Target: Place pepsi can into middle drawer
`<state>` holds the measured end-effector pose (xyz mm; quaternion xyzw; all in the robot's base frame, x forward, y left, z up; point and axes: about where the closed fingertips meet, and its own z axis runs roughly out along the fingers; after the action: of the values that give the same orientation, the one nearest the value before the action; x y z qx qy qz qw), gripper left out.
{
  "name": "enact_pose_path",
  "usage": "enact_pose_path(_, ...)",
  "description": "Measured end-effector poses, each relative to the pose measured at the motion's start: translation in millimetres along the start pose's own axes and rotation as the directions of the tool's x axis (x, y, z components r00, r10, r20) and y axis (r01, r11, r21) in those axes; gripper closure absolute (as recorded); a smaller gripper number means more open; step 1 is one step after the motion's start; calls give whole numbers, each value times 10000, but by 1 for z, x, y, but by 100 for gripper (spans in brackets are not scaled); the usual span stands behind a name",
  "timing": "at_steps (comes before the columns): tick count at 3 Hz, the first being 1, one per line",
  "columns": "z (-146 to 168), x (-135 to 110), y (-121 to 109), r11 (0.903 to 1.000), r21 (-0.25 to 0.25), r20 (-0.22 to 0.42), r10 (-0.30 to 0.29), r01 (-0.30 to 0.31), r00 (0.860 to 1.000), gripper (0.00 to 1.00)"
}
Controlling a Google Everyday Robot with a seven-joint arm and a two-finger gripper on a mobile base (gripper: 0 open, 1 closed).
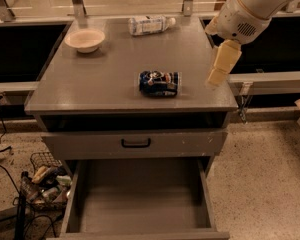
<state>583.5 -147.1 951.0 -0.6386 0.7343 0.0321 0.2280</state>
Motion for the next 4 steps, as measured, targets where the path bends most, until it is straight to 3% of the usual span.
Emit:
enact_pose_path(1, 0, 0, 0, 10000, 0, 0, 0, 0, 10000, 0)
enact_pose_path(2, 15, -15, -12, 9998, -204, 233, -77, 81, 9997, 0)
enact_pose_path(3, 63, -47, -22, 9929, -1082, 359, -456, 493, 9983, 0)
enact_pose_path(4, 63, -47, -22, 9929, -1084, 360, -456, 493, 9983, 0)
